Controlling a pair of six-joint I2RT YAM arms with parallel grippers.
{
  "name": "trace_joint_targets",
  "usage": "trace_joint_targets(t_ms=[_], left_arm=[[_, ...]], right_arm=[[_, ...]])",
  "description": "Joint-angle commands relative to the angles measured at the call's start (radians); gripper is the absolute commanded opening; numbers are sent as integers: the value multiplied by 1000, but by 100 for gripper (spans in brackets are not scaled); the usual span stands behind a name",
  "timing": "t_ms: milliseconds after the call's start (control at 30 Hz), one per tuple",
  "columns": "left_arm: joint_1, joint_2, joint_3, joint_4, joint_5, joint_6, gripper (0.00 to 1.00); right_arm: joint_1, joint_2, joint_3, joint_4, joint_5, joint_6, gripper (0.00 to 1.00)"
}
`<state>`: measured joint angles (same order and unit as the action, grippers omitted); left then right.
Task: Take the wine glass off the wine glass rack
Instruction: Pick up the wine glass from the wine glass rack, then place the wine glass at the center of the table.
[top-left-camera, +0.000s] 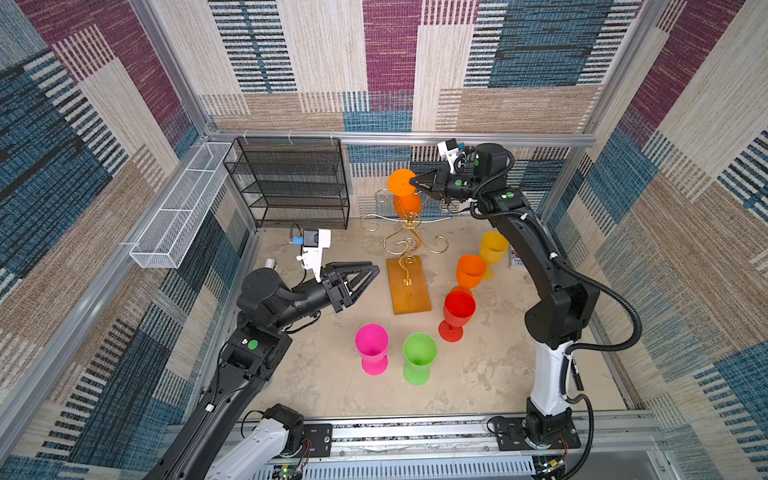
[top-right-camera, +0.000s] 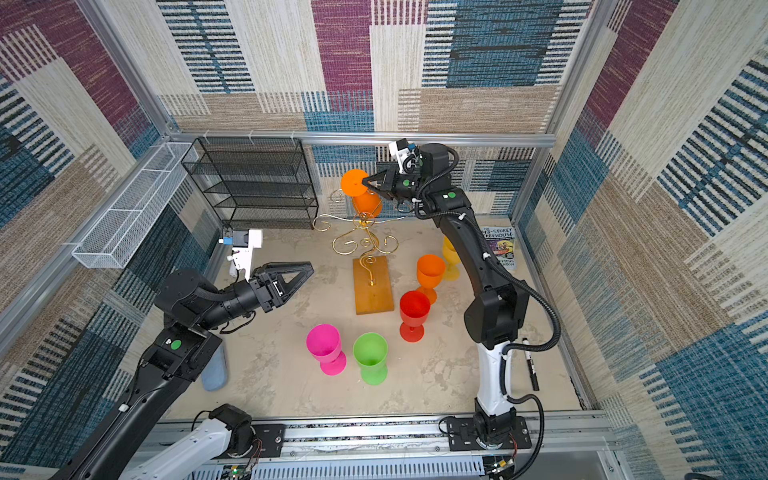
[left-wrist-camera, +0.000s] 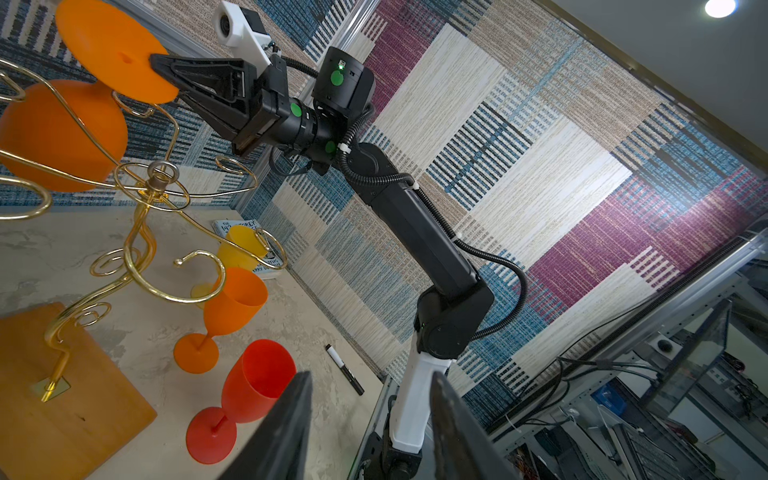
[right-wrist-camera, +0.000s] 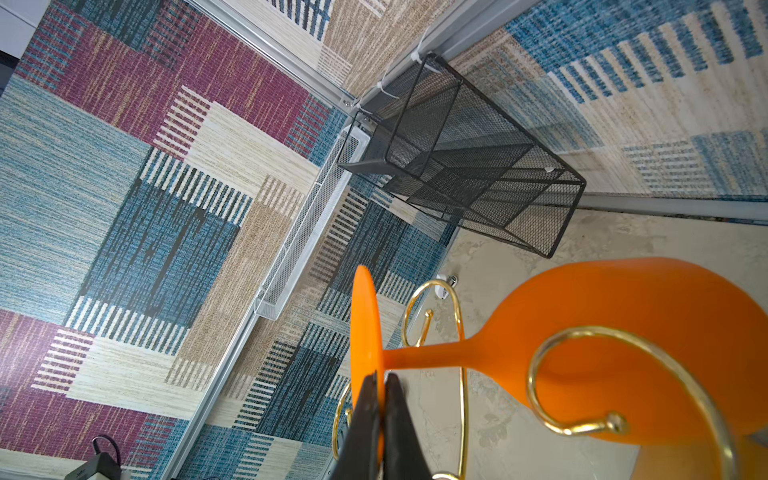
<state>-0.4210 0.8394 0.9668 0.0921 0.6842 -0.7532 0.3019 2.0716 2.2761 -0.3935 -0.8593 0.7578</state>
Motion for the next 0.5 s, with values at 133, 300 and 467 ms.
trace_joint_targets(t_ms=[133, 300, 467], left_arm=[[1, -5, 9, 2, 3, 21, 48], [1, -15, 6, -11, 0, 29, 48], [1, -24, 0, -23, -4, 35, 48]], right_arm=[[-2, 151, 259, -54, -20, 29, 0], [-4, 189, 310, 0, -20, 31, 0], [-4, 137, 250, 136, 13, -11, 0]])
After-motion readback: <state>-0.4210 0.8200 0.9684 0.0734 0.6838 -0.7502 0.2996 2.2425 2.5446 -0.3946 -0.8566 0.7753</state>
